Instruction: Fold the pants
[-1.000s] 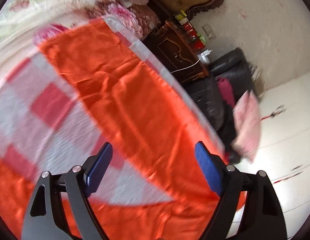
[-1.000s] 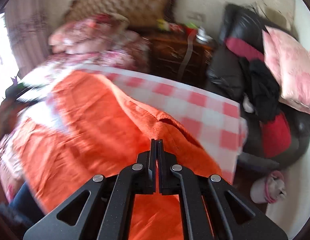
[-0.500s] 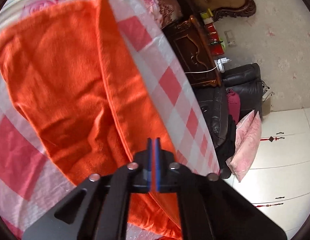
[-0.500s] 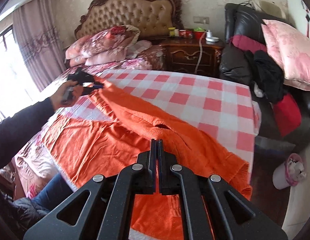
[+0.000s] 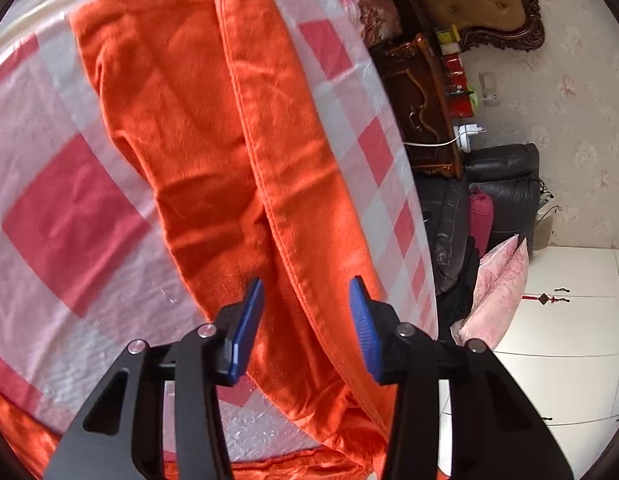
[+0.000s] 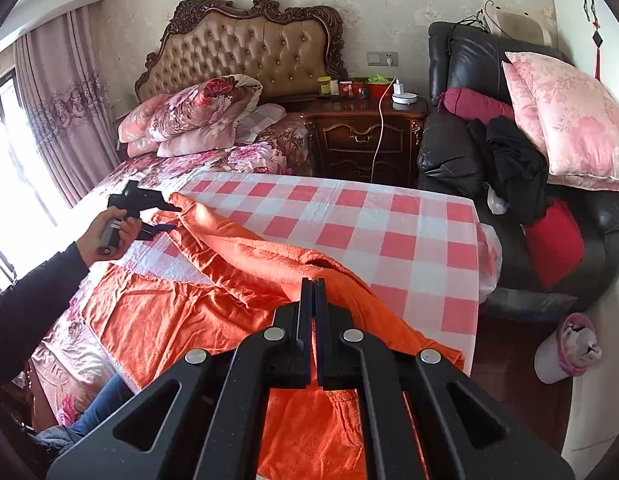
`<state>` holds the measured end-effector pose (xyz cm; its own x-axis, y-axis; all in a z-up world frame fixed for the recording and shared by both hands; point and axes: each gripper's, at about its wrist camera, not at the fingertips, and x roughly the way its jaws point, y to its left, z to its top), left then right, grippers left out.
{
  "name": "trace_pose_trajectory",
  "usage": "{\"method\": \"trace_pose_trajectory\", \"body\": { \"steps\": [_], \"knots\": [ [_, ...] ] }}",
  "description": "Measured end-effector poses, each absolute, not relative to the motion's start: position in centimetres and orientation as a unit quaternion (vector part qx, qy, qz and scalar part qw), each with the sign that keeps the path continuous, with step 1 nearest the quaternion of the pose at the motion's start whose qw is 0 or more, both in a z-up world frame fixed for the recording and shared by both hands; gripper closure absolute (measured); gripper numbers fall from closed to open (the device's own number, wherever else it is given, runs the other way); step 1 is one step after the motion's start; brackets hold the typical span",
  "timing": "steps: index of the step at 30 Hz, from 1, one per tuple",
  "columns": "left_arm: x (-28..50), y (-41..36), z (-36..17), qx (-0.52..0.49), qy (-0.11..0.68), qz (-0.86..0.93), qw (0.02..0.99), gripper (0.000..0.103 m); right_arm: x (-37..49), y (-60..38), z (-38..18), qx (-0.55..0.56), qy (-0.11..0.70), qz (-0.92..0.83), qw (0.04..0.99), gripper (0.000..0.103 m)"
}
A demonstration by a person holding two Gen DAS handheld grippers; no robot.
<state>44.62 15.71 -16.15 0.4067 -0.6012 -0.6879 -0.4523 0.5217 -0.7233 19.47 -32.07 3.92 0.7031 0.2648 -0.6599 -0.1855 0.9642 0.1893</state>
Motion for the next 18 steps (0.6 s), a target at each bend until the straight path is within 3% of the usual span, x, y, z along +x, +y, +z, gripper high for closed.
{"method": "trace_pose_trajectory", "body": {
  "steps": [1,3,5,12,15,18],
  "knots": [
    [44.6,15.5,-16.5,-0.488,0.546,-0.051,0.679,0.065,19.4,-32.1,4.0,0.055,0.365,0.122,0.921,0.101],
    [45.2,15.1,-17.0,-0.497,0.545,-0.066,0.672,0.088,19.4,-32.2,4.1,0.055,0.366,0.119,0.921,0.101],
    [46.3,15.3,-16.5,-0.488,0.539,-0.061,0.684,0.101,19.6,-32.4,4.1,0.056,0.369,0.113,0.921,0.101],
    [43.8,17.9,-6.2,-0.451,0.463,-0.088,0.758,0.101,21.3,-32.0,4.0,-0.007,0.341,0.066,0.938,0.101],
    [35.7,20.2,-2.8,-0.44,0.419,-0.11,0.786,0.101,18.7,-31.7,3.5,-0.007,0.329,0.061,0.942,0.101],
    [25.0,21.6,-4.6,-0.42,0.402,-0.106,0.807,0.101,14.0,-31.9,0.5,0.02,0.339,0.049,0.939,0.101]
  ]
}}
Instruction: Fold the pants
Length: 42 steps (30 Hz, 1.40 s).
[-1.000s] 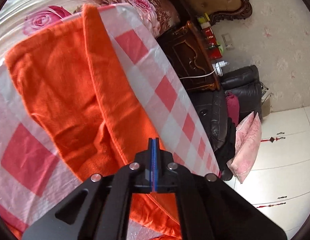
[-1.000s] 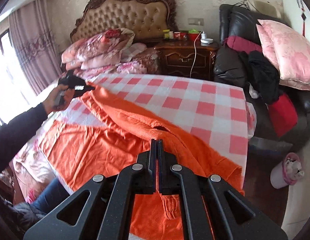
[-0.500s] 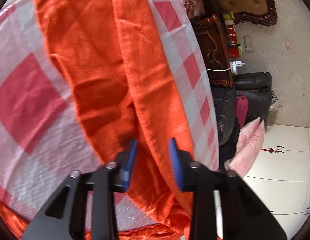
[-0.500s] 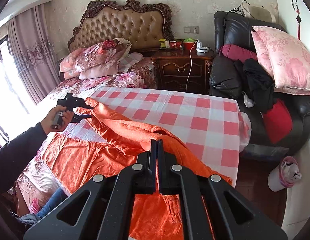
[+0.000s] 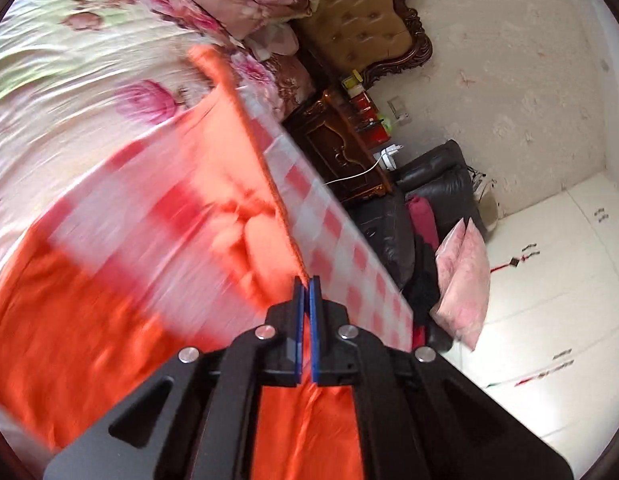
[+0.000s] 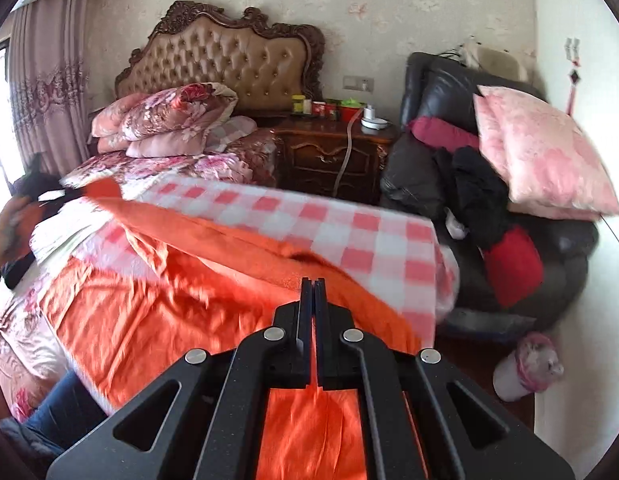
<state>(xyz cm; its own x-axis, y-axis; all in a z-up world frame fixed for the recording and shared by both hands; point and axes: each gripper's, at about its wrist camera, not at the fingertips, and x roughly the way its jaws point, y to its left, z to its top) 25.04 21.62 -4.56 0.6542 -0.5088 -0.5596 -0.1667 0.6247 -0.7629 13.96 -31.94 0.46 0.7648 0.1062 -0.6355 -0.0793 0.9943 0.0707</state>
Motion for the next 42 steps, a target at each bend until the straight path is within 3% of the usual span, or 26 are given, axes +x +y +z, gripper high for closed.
{"method": "trace_pose_trajectory", "body": {
  "steps": [4,5,9,10,11,12,13,14,26,28,29,30,32,35,37,42],
  "knots": [
    [15.7,22.1,-13.7,-0.463,0.441,-0.08,0.765,0.101,9.0,-34.0,-7.3,0.138,0.401,0.021,0.905,0.098],
    [14.2,22.1,-16.2,-0.469,0.457,-0.063,0.753,0.101,7.8,-34.7,-9.0,0.174,0.409,0.01,0.896,0.093],
    [12.3,21.6,-17.3,-0.461,0.445,-0.06,0.765,0.1,3.4,-36.9,-13.7,0.325,0.42,-0.016,0.847,0.089],
    [12.5,21.3,-16.7,-0.453,0.445,-0.06,0.771,0.1,2.3,-37.3,-14.4,0.369,0.414,-0.012,0.832,0.081],
    [12.8,21.1,-16.0,-0.44,0.439,-0.062,0.781,0.1,1.5,-37.7,-15.0,0.406,0.407,-0.004,0.818,0.066],
    [13.0,21.1,-15.8,-0.447,0.436,-0.063,0.778,0.1,1.1,-37.8,-15.2,0.427,0.402,-0.001,0.81,0.037],
    [13.0,21.0,-15.8,-0.459,0.436,-0.068,0.772,0.1,0.8,-38.1,-15.3,0.448,0.392,-0.001,0.803,0.024],
    [13.1,21.0,-16.0,-0.47,0.433,-0.075,0.765,0.1,0.7,-38.3,-15.1,0.464,0.382,-0.002,0.8,0.019],
    [12.3,22.1,-16.5,-0.48,0.427,-0.081,0.762,0.1,10.1,-40.2,-13.4,0.498,0.396,-0.02,0.771,0.019],
    [12.6,22.3,-16.6,-0.481,0.431,-0.082,0.759,0.1,12.5,-40.5,-13.3,0.478,0.419,-0.031,0.771,0.033],
    [13.2,22.5,-16.5,-0.484,0.435,-0.079,0.755,0.101,13.4,-40.7,-13.1,0.462,0.437,-0.039,0.771,0.068],
    [13.8,22.8,-16.4,-0.493,0.435,-0.079,0.749,0.101,14.5,-41.0,-12.5,0.447,0.449,-0.041,0.772,0.084],
    [15.5,23.5,-14.4,-0.494,0.419,-0.09,0.757,0.101,16.4,-41.3,-9.8,0.403,0.439,-0.024,0.803,0.086],
    [16.5,23.6,-10.0,-0.473,0.384,-0.102,0.787,0.101,16.8,-40.7,-2.3,0.314,0.342,0.014,0.885,0.086],
    [16.1,23.0,-9.1,-0.468,0.385,-0.108,0.788,0.101,15.4,-40.2,-0.3,0.278,0.308,0.012,0.91,0.086],
    [11.9,21.9,-14.2,-0.466,0.446,-0.099,0.758,0.101,12.9,-40.4,-7.1,0.285,0.406,-0.063,0.866,0.086]
  ]
}}
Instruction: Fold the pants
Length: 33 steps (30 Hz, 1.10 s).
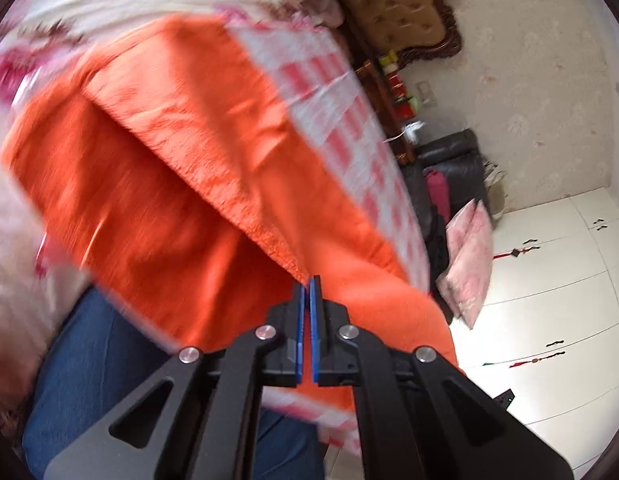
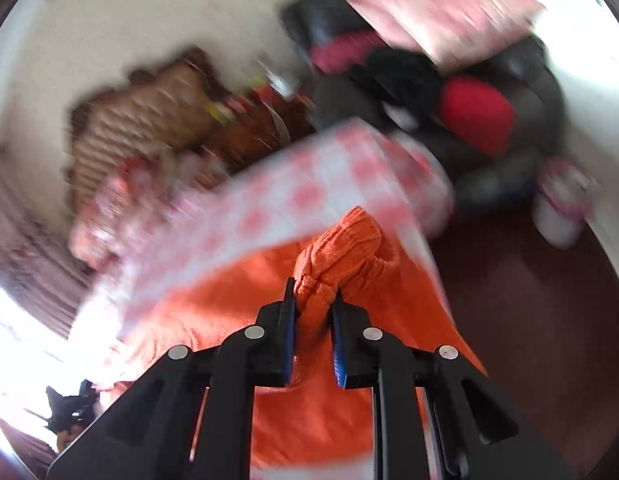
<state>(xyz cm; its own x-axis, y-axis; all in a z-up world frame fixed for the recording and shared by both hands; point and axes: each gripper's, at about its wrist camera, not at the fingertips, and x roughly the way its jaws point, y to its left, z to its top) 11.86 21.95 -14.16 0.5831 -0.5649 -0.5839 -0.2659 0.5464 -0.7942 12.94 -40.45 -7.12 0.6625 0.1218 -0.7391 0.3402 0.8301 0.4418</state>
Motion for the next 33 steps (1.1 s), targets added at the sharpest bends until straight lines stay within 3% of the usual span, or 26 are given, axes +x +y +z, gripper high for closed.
{"method": "trace_pose_trajectory", "body": {
  "steps": [5,16,18,19,26,33],
  "knots": [
    [10.1,22.1,-17.0,-0.465,0.469,-0.09,0.745,0.101,9.7,-41.0,-12.8,0.322,0.435,-0.079,0.837,0.086],
    [9.5,22.0,-17.1,-0.474,0.451,-0.109,0.748,0.1,9.4,-39.1,-13.2,0.244,0.446,-0.144,0.849,0.086],
    [9.1,22.7,-17.5,-0.495,0.437,-0.117,0.742,0.083,9.4,-38.8,-13.4,0.225,0.447,-0.154,0.852,0.086],
    [9.0,23.1,-17.6,-0.507,0.43,-0.119,0.738,0.082,9.5,-38.6,-13.5,0.217,0.449,-0.159,0.852,0.086],
    [8.2,29.8,-19.4,-0.594,0.366,-0.078,0.712,0.077,10.0,-38.1,-14.4,0.195,0.458,-0.174,0.85,0.086],
    [8.6,35.2,-18.7,-0.593,0.337,-0.016,0.731,0.077,10.3,-37.7,-14.5,0.183,0.464,-0.179,0.848,0.085]
  ]
}}
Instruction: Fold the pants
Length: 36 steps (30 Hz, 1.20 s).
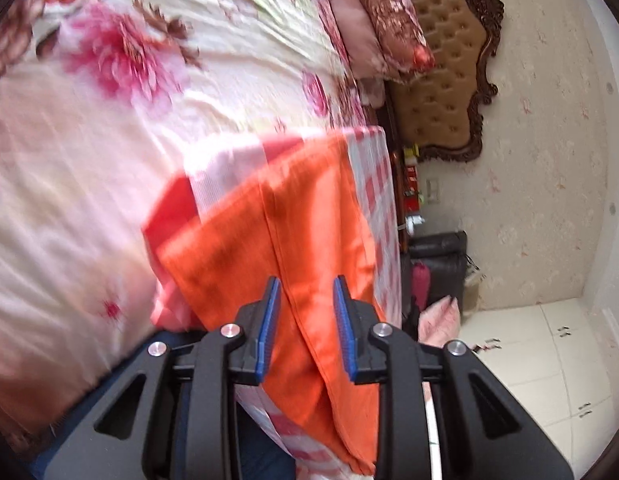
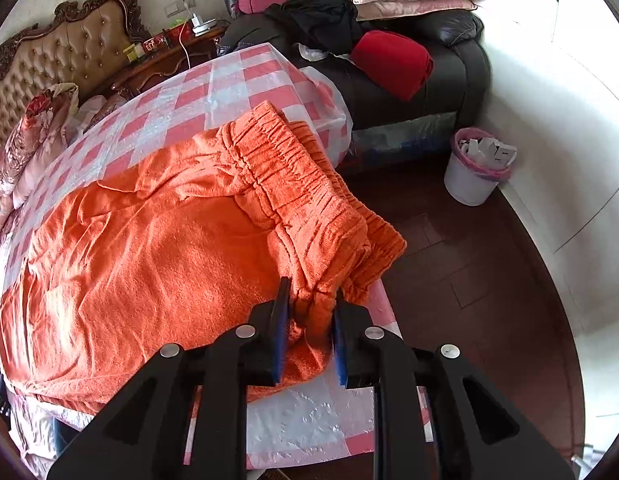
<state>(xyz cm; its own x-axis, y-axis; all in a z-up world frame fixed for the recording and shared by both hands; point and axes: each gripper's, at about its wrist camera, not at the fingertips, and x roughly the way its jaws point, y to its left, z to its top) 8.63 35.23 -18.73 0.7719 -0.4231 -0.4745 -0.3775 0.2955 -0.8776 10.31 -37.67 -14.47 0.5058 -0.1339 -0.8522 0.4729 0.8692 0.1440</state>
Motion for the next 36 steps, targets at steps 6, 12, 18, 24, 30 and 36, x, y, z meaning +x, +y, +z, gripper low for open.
{"method": "trace_pose_trajectory", "body": {
  "steps": [6,12,18,24,30,36],
  "knots": [
    [10.1,37.1,-18.0,-0.56,0.361,0.015,0.746,0.08,10.5,-37.4,-14.6,0.177,0.467,-0.182,0.847,0.084],
    [12.1,37.2,-17.5,-0.522,0.4,0.038,0.752,0.088,10.5,-37.2,-14.5,0.174,0.468,-0.18,0.848,0.083],
    [12.4,37.1,-12.7,-0.438,0.397,0.047,0.805,0.103,10.4,-37.4,-14.6,0.181,0.468,-0.177,0.847,0.083],
    [7.0,38.2,-12.6,-0.445,0.391,0.059,0.804,0.103,10.5,-37.3,-14.7,0.178,0.467,-0.179,0.848,0.083],
    [8.4,38.8,-15.3,-0.501,0.369,0.029,0.782,0.078,10.6,-37.4,-14.5,0.174,0.474,-0.175,0.845,0.083],
    [12.9,37.4,-15.7,-0.434,0.417,0.05,0.797,0.078,10.9,-37.0,-14.6,0.166,0.476,-0.186,0.843,0.082]
  ]
}}
